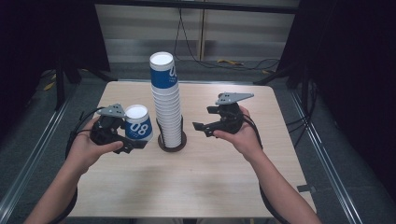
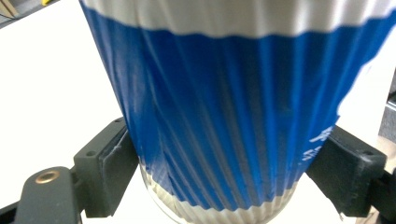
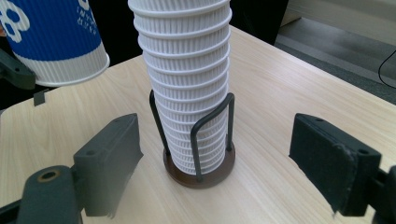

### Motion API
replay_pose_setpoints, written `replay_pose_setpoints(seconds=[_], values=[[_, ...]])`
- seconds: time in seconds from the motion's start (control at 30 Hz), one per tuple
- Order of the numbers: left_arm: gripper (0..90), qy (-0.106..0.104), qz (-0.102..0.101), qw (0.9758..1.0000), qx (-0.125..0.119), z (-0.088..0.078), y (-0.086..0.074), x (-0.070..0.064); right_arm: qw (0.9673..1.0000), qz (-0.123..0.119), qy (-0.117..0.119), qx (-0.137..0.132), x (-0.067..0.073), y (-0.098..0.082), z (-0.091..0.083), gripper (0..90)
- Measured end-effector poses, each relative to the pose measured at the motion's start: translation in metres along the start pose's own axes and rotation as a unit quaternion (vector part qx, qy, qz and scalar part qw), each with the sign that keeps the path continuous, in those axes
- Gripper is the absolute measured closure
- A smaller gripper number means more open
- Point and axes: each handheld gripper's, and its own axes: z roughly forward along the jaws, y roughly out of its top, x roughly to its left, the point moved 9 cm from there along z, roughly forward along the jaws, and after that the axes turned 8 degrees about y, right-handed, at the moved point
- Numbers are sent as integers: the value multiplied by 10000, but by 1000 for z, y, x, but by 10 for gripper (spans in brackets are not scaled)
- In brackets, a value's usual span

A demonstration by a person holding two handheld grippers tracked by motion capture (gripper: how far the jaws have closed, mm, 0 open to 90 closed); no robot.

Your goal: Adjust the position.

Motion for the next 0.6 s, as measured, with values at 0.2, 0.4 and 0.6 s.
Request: replay_pose_setpoints(seconds=[0.2, 0.4, 0.6], values=[[160, -133, 85, 9999, 54, 6, -5, -11, 10000, 33, -2, 20, -2, -9, -4, 158], [160, -236, 259, 9992, 200, 14, -8, -25, 10000, 71, 6, 56, -3, -19, -8, 158], [160, -300, 344, 9986, 260, 20, -10, -33, 9999, 59, 10, 87, -3, -24, -11, 158]])
